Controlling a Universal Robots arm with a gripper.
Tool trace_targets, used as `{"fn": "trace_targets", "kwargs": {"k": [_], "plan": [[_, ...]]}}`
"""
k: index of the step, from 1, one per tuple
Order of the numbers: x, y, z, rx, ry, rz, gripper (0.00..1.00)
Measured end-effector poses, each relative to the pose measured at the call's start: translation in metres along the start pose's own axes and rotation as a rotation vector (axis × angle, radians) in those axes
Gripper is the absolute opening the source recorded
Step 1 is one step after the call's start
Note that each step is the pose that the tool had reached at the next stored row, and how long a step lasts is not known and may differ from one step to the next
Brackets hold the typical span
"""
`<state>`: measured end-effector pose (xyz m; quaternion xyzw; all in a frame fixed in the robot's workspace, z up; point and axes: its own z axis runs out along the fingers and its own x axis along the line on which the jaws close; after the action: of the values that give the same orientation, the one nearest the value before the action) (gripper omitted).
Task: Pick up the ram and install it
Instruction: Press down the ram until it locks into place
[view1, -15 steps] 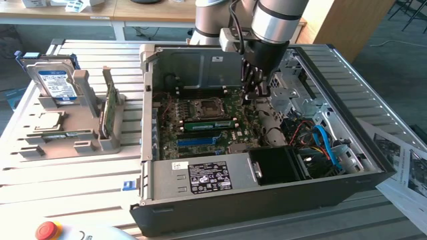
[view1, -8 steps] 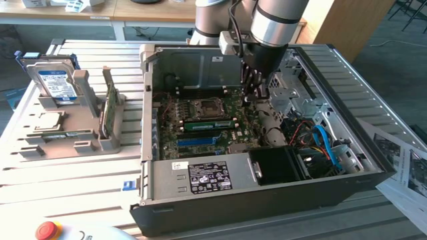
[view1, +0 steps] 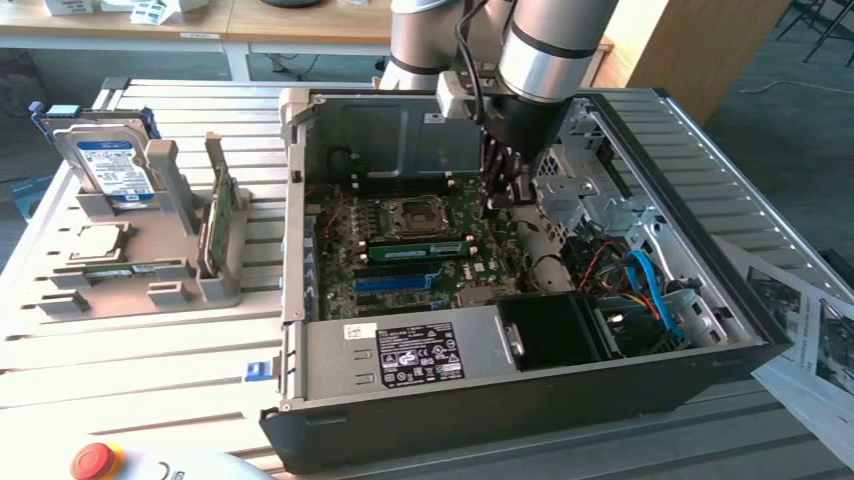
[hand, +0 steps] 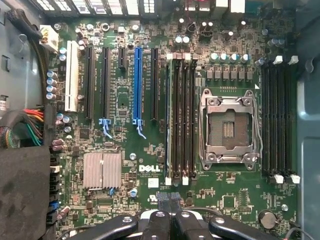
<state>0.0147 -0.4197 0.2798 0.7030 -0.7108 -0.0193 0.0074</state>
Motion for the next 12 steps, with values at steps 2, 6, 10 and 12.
{"fn": "trace_targets", "kwargs": {"k": [2,6,10,12], "plan": [[0.000,-0.0002,0.0056,0.0000,-0.0001,0.000,0.11],[0.000,-0.0004,0.0112,-0.0001,0.0000,0.000,0.11],[0.000,-0.0007,0.0173,0.0000,0.0000,0.000,0.11],[0.000,-0.0008,0.0203,0.0000,-0.0001,0.000,0.11]]}}
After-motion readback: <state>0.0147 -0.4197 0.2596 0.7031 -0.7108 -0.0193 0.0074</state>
